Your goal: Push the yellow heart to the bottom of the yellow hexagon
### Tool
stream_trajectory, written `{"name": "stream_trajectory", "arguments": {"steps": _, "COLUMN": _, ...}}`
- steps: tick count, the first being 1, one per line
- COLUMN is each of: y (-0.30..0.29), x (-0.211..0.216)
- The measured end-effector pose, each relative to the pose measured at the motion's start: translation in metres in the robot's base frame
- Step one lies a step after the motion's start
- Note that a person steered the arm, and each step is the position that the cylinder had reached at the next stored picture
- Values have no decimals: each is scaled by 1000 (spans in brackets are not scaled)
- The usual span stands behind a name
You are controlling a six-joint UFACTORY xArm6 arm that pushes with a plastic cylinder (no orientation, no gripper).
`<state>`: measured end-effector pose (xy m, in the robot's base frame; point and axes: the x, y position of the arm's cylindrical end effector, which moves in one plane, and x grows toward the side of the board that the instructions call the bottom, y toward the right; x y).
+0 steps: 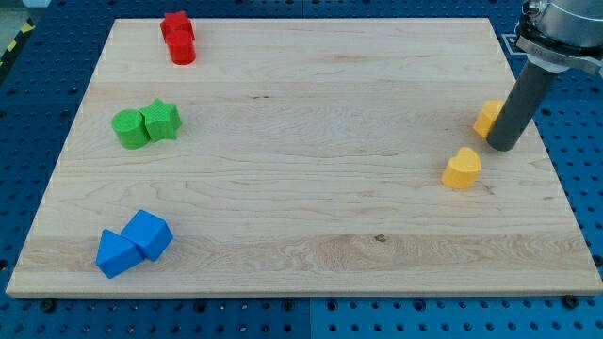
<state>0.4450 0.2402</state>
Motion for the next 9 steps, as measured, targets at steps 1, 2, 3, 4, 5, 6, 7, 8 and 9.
{"name": "stream_trajectory", "arguments": {"steps": 1, "y": 0, "x": -23}}
{"name": "stream_trajectory", "arguments": {"steps": 2, "y": 0, "x": -18}}
{"name": "stream_trajectory", "arguments": {"steps": 3, "y": 7, "x": 28}}
{"name": "stream_trajectory", "arguments": {"steps": 4, "y": 8, "x": 68}}
{"name": "stream_trajectory", "arguments": {"steps": 5, "y": -5, "x": 94}}
{"name": "stream_trajectory", "arguments": {"steps": 6, "y": -45, "x": 97}}
{"name": "stream_trajectory", "arguments": {"steps": 7, "y": -78, "x": 84}}
{"name": "stream_trajectory", "arguments": {"steps": 8, "y": -77, "x": 79}}
{"name": "stream_trajectory", "arguments": {"steps": 9, "y": -38, "x": 57}}
